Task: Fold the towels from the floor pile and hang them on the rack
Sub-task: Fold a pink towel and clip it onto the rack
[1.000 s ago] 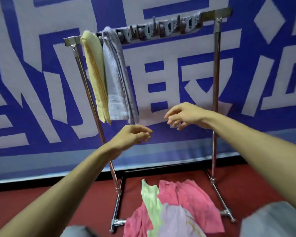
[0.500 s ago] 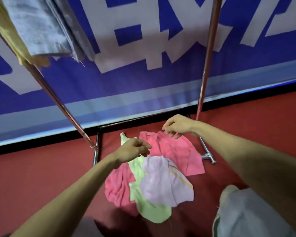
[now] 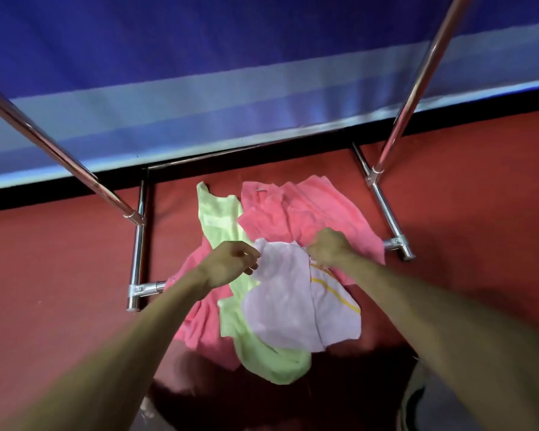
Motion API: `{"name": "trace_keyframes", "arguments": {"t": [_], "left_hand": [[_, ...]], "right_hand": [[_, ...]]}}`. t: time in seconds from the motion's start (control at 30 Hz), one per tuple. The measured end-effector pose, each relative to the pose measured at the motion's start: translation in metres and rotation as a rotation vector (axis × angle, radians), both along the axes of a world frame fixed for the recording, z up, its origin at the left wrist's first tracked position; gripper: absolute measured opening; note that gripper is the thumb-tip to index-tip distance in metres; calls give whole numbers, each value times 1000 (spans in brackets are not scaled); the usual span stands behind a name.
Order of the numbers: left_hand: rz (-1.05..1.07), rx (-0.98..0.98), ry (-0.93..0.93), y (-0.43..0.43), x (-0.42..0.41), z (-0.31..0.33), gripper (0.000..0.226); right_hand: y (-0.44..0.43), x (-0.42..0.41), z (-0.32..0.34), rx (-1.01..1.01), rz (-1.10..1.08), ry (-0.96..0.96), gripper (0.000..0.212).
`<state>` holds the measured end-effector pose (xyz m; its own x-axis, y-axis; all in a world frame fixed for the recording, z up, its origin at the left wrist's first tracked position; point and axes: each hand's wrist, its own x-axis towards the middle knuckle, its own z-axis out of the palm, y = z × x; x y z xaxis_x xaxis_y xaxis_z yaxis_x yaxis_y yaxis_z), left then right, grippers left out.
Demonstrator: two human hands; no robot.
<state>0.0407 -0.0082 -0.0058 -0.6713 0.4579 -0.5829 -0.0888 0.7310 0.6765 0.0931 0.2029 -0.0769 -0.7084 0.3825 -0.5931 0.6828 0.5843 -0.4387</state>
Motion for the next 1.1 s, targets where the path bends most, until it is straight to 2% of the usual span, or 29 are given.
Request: {"name": "trace_keyframes", "arguments": {"t": [0.07,0.17,0.23,0.33,0.43,0.6,0.77,0.97,1.03,1.1], "left_hand": [[13,-10,3,-3,-5,-9,21],[-32,-60,-12,-14,-8,-16,18],[-124,-95,-11,-20,-15,-12,17],[-141,-83,79,-25,-28,13,18],[-104,-18,220,-24,-35,51,21],[-273,-58,332,-20,-14,113,23],[-283,-25,525,-19,22,174,29],[-120,307,440,-26,62,217,39],[-70,361,439,-25,69,221,44],[-41,369,554,-19,73,230,48]], "right_hand": [[-10,1,-22,36,-82,-25,44],[-23,1,-40,58,-40,-29,44],[-27,2,-38,79,-64,29,37],[-26,0,-19,-15,-94,178,18],[-26,-2,22,-139,-29,301,10],[-34,-5,108,-291,158,398,10],[-45,9,202,-316,363,533,15],[-47,30,314,-219,541,779,12],[-46,38,336,-286,509,851,10],[-44,43,343,-389,428,924,8]]}}
